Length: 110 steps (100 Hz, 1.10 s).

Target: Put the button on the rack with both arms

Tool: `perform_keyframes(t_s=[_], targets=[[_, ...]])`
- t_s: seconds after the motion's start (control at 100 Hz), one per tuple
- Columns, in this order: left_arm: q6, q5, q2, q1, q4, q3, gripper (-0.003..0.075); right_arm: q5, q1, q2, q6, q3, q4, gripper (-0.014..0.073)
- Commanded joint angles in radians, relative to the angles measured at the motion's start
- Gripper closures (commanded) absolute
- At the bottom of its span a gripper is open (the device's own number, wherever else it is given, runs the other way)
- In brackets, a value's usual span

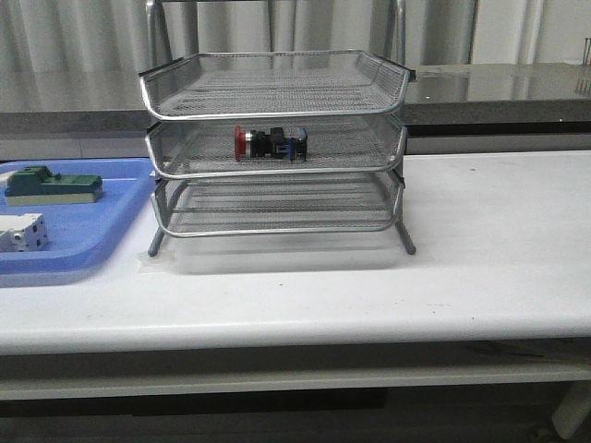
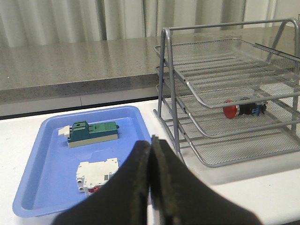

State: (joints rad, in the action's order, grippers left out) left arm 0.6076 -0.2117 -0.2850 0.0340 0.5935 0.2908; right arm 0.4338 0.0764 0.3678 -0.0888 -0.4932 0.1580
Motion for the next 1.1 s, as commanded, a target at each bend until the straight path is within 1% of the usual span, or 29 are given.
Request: perform_keyframes(t_s=[0.0, 0.1, 0.26, 0.44, 0.75, 1.01, 1.09], targets=[[-0.002, 0.070, -0.009, -0.001, 0.019, 0.028, 0.0741, -0.081, -0.006, 0.005, -0.004, -0.027, -0.002, 0.0662], [-0.002, 0.070, -0.009, -0.001, 0.019, 0.028, 0.0741, -0.080, -0.006, 0.005, -0.004, -0.023, -0.009, 0.0662], [-0.002, 0.070, -0.009, -0.001, 0.019, 0.028, 0.0741, -0.120, -0.006, -0.033, 0.024, 0.017, -0.084, 0.0662], [-0.002, 0.070, -0.009, -0.001, 0.019, 0.028, 0.0741, -0.201, -0.006, -0.157, 0.107, 0.155, -0.142, 0.0662], [-0.002, 0.070, -0.009, -0.001, 0.019, 0.028, 0.0741, -0.256, -0.006, -0.401, 0.109, 0.386, -0.143, 0.0662], [-0.002, 0.070, -0.009, -0.001, 0.019, 0.028, 0.0741, -0.370, -0.006, -0.393, 0.133, 0.501, -0.143, 0.0662], [-0.002, 0.070, -0.009, -0.001, 0.019, 0.028, 0.0741, -0.368, -0.006, -0.393, 0.143, 0.504, -0.143, 0.0662]])
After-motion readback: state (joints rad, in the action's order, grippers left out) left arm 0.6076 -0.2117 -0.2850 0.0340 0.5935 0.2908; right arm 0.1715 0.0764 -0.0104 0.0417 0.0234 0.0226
